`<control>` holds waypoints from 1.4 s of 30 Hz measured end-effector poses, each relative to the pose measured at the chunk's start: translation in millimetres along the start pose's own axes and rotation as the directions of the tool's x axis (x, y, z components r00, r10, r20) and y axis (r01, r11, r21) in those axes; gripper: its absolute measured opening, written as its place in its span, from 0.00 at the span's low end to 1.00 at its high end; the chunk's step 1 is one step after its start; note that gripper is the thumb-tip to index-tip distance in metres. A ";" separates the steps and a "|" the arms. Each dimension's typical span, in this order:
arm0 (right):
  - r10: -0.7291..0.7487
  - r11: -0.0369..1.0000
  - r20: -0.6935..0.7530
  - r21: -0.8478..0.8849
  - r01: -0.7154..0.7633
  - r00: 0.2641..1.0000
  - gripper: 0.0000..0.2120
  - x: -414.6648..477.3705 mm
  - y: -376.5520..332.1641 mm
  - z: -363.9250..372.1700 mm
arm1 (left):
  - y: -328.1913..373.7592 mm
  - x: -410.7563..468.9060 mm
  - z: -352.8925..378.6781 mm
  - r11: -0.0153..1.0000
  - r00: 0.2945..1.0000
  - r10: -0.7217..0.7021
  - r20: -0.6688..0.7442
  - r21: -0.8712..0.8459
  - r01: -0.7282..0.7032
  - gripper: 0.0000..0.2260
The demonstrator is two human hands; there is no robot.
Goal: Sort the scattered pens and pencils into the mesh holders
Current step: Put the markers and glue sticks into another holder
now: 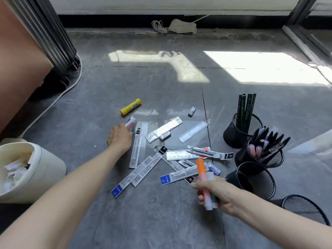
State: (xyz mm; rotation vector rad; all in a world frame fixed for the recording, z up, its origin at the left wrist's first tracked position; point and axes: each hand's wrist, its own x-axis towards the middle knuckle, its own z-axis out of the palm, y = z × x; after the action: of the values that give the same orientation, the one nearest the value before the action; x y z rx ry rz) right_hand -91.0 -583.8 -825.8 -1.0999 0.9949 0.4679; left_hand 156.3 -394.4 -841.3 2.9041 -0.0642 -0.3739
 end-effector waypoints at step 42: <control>-0.318 0.919 -0.315 0.127 0.372 0.894 0.11 -108.7 -14.6 -126.6 | 217.3 -232.0 8.5 -0.295 0.022 0.899 0.438 0.640 -0.709 0.10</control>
State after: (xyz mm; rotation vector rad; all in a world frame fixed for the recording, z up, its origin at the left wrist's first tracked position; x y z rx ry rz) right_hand -189.8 -687.7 -739.2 -1.1667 1.0431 -0.0804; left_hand -73.6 -592.1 -745.7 2.3400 -2.7769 0.4578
